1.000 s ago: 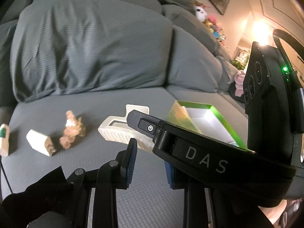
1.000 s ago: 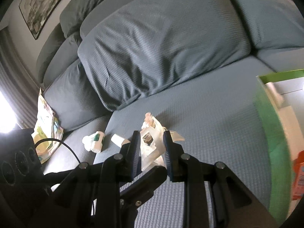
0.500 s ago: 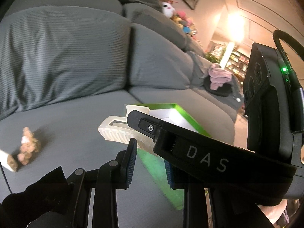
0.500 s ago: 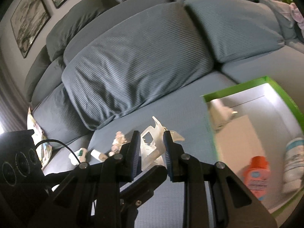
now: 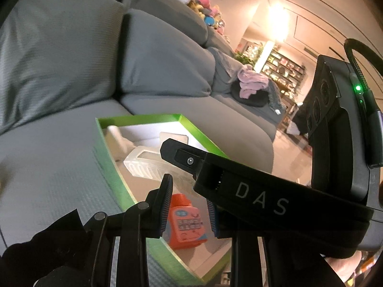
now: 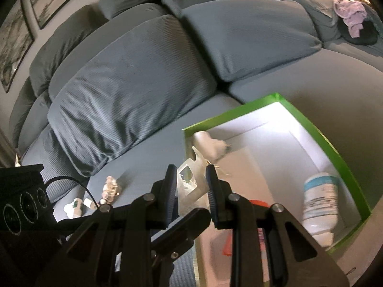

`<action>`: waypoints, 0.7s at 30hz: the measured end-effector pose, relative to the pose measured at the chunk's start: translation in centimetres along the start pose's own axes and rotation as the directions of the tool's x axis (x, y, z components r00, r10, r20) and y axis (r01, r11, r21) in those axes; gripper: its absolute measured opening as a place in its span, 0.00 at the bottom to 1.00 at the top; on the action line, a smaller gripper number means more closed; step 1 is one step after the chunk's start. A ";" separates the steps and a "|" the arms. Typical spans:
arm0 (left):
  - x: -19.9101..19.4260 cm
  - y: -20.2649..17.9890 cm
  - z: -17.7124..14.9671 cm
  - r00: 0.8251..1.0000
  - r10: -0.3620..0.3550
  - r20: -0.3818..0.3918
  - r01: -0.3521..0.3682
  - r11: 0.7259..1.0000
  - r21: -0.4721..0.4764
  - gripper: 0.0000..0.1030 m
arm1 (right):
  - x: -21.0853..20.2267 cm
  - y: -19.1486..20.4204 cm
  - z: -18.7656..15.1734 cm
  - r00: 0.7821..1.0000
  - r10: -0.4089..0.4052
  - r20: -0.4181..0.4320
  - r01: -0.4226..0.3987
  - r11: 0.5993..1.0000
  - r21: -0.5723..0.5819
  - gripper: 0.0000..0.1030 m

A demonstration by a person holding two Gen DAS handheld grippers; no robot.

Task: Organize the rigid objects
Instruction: 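Carry the white plastic clip with the right gripper and release it into the green box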

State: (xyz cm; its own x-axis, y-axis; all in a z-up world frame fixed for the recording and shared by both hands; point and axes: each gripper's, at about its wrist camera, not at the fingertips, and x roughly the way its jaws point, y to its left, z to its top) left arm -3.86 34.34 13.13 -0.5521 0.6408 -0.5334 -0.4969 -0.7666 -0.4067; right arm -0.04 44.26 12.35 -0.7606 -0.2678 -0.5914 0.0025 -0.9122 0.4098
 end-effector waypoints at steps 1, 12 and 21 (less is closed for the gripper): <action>0.3 -0.1 0.0 1.000 -0.006 -0.003 0.006 1.000 -0.002 0.26 | -0.1 -0.4 0.0 1.000 -0.008 -0.001 0.008 1.000 0.008 0.24; 2.9 -0.7 -0.4 0.998 -0.043 -0.053 0.042 0.999 -0.028 0.26 | 0.1 -2.5 -0.1 0.997 -0.067 -0.031 0.069 0.997 0.038 0.26; 4.4 -0.7 -0.8 0.993 -0.077 -0.093 0.068 0.993 -0.095 0.26 | 0.2 -3.7 -0.5 0.990 -0.121 -0.068 0.126 0.989 0.075 0.26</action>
State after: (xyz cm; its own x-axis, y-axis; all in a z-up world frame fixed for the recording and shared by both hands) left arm -5.38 37.63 10.44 -0.4474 0.6915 -0.5671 -0.4675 -0.7214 -0.5108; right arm 0.11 47.39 10.37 -0.7093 -0.1762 -0.6826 -0.1422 -0.9126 0.3833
